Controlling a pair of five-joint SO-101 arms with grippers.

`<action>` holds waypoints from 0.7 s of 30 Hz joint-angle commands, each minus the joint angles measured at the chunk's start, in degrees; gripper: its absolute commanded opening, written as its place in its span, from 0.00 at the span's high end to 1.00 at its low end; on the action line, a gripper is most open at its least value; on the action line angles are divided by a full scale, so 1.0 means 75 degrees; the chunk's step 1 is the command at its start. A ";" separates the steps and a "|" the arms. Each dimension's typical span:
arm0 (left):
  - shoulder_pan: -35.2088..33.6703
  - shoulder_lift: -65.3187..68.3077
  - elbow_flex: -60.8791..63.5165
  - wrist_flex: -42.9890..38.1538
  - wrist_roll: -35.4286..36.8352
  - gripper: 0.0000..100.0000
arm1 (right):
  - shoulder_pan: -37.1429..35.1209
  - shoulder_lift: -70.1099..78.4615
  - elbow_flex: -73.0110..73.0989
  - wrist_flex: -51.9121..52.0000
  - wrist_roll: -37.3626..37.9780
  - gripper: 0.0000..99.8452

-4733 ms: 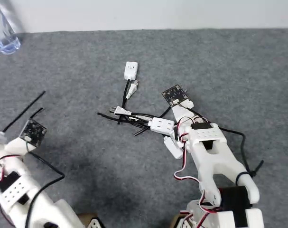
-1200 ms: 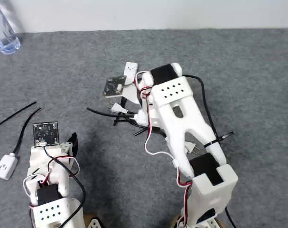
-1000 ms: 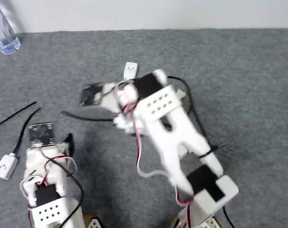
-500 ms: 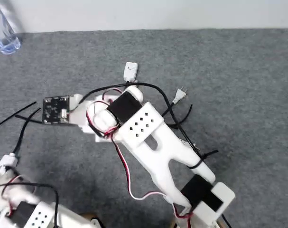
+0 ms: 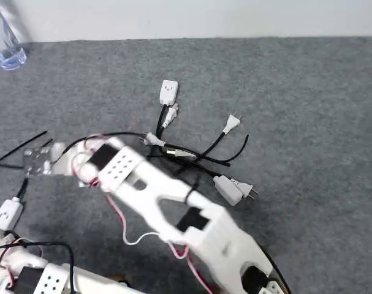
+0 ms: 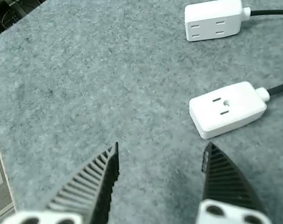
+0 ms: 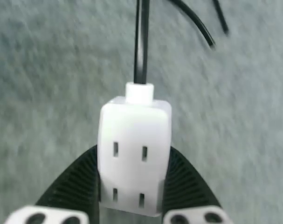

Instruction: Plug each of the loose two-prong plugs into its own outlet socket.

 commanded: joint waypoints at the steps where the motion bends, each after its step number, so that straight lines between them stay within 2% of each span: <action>1: -0.0023 -0.0082 -0.0064 0.0012 -0.0094 0.72 | -0.0498 0.0990 -0.1875 -0.0205 -0.0059 0.99; 5: -0.0023 -0.0082 -0.0064 0.0023 -0.0094 0.72 | -0.0815 0.2210 -0.3505 -0.0193 -0.0059 0.99; 7: -0.0023 -0.0082 -0.0053 0.0023 -0.0094 0.72 | -0.0897 0.2608 -0.4325 0.0053 -0.0082 0.93; 8: -0.0023 -0.0082 -0.0053 0.0023 -0.0094 0.72 | -0.0955 0.2714 -0.4712 0.0369 -0.0082 0.85; 11: -0.0023 -0.0082 -0.0041 0.0023 -0.0094 0.72 | -0.1073 0.2948 -0.5790 0.1260 -0.0375 0.55; 13: 0.0094 -0.0082 -0.0029 0.0035 -0.0105 0.72 | -0.1131 0.3018 -0.6295 0.1741 -0.0551 0.47; 21: 0.0352 -0.0082 0.0076 0.0047 -0.0105 0.72 | -0.0862 0.2995 -0.6974 0.2807 -0.0539 0.60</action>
